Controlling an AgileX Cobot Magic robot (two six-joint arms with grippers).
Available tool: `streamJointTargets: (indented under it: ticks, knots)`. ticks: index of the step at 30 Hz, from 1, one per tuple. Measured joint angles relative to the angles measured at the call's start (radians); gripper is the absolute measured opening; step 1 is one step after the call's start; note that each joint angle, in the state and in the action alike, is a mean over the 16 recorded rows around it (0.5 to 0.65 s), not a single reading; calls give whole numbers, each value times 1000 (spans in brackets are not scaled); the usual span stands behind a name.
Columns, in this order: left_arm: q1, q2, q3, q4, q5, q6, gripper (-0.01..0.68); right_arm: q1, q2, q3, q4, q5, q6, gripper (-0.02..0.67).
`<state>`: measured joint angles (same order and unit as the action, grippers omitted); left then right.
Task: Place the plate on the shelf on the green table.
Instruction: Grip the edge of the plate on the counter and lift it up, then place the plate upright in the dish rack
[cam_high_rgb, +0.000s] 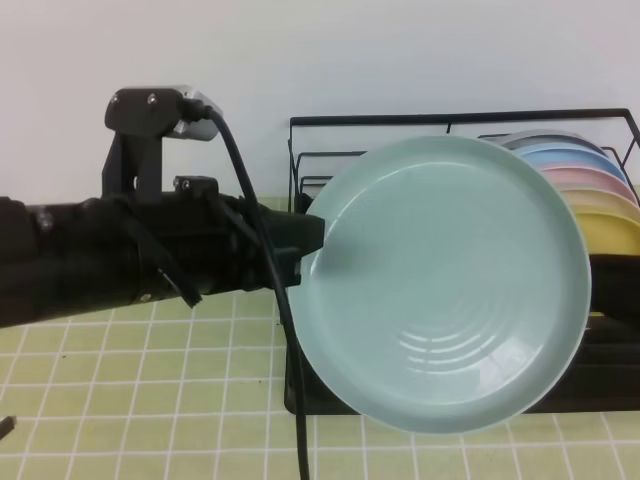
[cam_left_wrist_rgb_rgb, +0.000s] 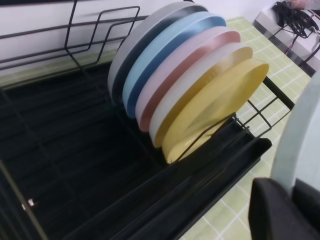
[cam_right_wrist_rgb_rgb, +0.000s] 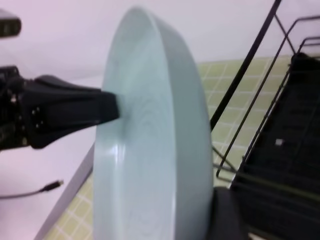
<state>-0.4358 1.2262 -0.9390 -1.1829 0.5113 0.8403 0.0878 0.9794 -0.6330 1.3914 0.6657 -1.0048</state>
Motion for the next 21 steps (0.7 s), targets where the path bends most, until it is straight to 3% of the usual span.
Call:
streamJointTargets:
  ticks: [21]
  knots:
    - [0, 0, 0, 6, 2, -8, 0, 0, 7, -107, -1, 37, -20, 393]
